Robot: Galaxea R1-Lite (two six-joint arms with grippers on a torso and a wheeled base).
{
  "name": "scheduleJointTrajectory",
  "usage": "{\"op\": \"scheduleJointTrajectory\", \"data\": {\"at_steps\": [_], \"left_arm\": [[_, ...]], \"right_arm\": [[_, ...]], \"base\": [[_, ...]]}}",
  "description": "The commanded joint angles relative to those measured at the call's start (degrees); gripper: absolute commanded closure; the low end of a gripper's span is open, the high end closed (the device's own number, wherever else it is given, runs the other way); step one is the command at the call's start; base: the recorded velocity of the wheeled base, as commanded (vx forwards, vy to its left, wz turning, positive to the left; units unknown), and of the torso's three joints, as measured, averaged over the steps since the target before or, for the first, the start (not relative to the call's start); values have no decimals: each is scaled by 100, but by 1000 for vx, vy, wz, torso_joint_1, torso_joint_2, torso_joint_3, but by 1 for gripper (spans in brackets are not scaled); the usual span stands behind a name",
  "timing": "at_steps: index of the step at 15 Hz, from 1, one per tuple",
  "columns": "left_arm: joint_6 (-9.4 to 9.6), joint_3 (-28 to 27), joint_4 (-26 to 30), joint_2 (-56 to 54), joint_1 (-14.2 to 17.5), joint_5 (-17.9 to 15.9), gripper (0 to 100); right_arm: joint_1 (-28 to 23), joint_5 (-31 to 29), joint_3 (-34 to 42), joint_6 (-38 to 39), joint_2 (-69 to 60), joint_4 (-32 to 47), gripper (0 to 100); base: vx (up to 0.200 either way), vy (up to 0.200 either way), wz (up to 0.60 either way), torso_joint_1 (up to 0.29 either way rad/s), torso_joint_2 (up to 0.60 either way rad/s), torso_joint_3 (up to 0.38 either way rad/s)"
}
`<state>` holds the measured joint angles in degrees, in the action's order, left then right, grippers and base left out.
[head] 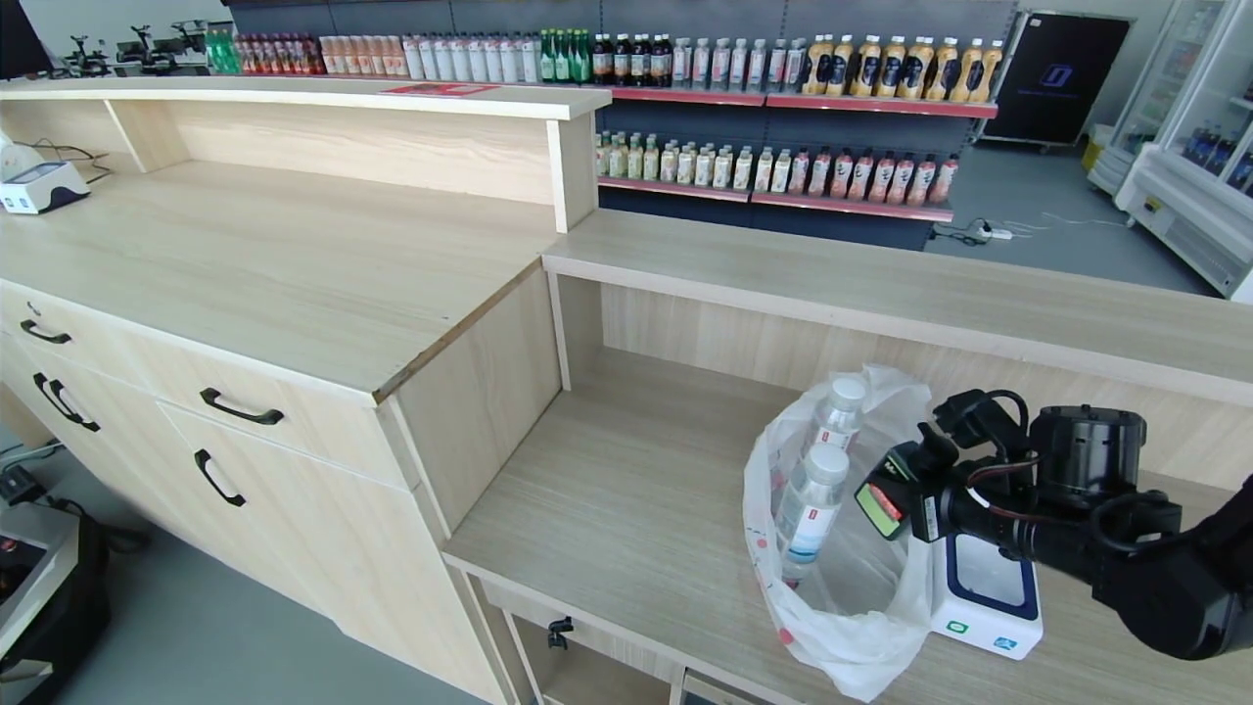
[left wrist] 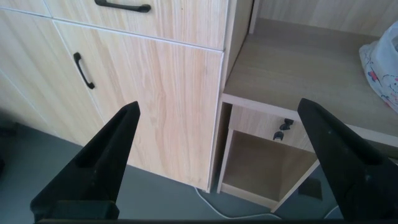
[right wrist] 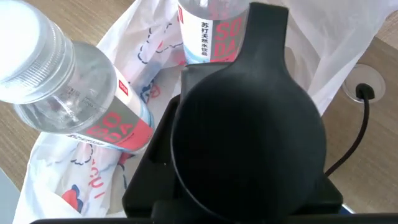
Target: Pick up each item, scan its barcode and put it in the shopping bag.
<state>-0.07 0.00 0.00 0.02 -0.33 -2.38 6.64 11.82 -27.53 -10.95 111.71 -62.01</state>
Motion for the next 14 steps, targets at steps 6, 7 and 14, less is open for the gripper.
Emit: {"op": "scheduleJointTrajectory", "data": {"at_steps": [6, 7, 14], "left_arm": [[-1, 0, 0, 6, -2, 0, 0], [-1, 0, 0, 6, -2, 0, 0], [-1, 0, 0, 6, -2, 0, 0]], "right_arm": [[30, 4, 142, -4, 500, -575, 100], [21, 4, 151, -4, 536, -575, 100], [4, 13, 204, -21, 676, -575, 100]], "base": [[0, 0, 0, 0, 0, 0], [0, 0, 0, 0, 0, 0], [0, 0, 0, 0, 0, 0]]}}
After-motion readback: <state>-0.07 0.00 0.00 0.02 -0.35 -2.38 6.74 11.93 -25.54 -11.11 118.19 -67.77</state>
